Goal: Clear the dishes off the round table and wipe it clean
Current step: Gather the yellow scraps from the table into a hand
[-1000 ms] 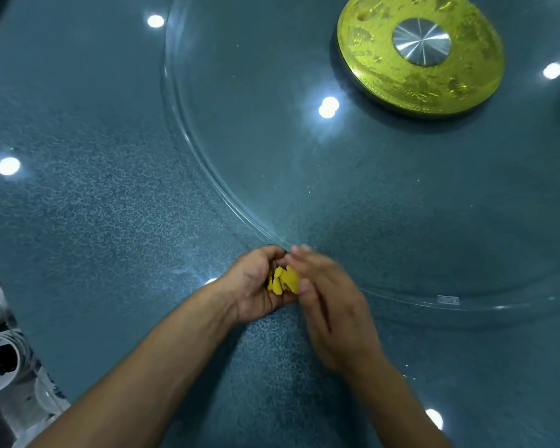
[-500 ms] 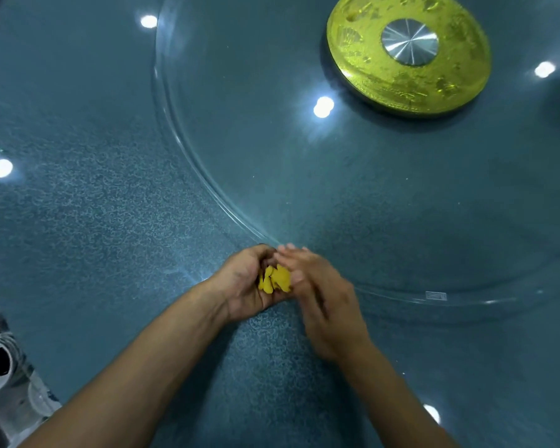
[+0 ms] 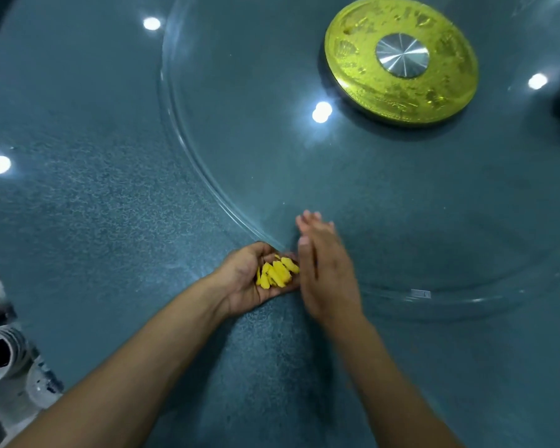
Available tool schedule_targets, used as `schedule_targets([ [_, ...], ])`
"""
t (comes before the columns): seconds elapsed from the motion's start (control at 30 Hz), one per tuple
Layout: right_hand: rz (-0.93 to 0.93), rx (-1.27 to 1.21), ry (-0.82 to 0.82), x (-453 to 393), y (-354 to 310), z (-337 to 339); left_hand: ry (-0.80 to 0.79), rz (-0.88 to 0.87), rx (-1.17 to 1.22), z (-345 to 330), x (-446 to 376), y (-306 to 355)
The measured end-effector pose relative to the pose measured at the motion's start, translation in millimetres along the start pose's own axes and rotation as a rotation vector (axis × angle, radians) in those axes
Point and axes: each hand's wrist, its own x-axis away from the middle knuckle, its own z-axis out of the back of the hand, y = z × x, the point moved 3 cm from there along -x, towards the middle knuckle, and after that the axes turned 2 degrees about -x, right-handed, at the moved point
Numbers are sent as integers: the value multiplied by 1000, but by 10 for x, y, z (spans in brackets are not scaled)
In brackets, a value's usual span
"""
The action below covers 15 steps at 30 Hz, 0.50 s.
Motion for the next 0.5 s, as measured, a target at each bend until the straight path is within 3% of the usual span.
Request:
schedule_targets([
  [0.07, 55, -32, -42, 326, -220, -163, 25, -16, -16, 16, -5, 0],
  [0.27, 58, -115, 33, 445, -380, 3, 14, -47, -50, -78, 164, -24],
  [0.5, 121, 43, 21, 512, -785, -117, -24, -32, -143, 150, 635, -146],
])
